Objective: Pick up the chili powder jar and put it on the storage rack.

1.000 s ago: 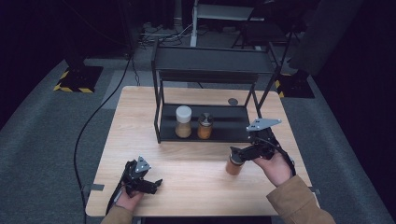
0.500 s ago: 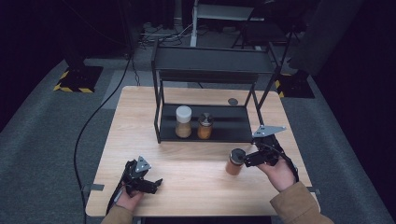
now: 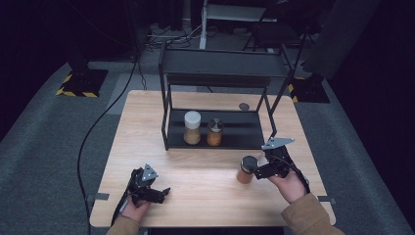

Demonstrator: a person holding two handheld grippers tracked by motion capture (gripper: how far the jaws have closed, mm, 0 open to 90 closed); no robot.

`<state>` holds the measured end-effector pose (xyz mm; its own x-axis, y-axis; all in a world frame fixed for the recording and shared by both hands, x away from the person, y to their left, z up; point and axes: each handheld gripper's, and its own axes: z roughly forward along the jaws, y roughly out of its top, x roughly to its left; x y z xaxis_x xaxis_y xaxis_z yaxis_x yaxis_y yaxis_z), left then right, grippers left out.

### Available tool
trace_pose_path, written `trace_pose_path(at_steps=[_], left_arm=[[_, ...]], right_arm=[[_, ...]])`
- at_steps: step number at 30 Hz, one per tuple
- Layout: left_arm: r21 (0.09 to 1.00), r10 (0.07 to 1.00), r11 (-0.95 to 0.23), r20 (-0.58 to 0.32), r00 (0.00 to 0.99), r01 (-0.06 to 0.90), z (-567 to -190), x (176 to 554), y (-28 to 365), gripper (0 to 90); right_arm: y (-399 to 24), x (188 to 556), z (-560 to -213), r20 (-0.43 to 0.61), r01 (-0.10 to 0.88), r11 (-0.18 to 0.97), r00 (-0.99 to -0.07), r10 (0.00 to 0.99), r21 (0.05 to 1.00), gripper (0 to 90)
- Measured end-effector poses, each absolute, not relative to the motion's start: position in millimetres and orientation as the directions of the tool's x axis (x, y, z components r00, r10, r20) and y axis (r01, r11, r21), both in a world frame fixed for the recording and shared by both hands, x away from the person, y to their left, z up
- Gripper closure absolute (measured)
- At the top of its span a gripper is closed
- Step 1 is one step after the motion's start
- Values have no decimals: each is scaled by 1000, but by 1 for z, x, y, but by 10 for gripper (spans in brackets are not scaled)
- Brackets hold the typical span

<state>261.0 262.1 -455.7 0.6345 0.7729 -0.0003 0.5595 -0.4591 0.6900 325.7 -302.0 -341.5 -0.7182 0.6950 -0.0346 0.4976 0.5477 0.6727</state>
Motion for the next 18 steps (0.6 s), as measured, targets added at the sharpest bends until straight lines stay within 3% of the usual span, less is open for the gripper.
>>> trace_pose_path(at_steps=[18], left_arm=[[690,773,-459,-1,635,559,-456,261,262,1]], right_arm=[[-291,337,-361,4,505,575,-754,657,644,2]])
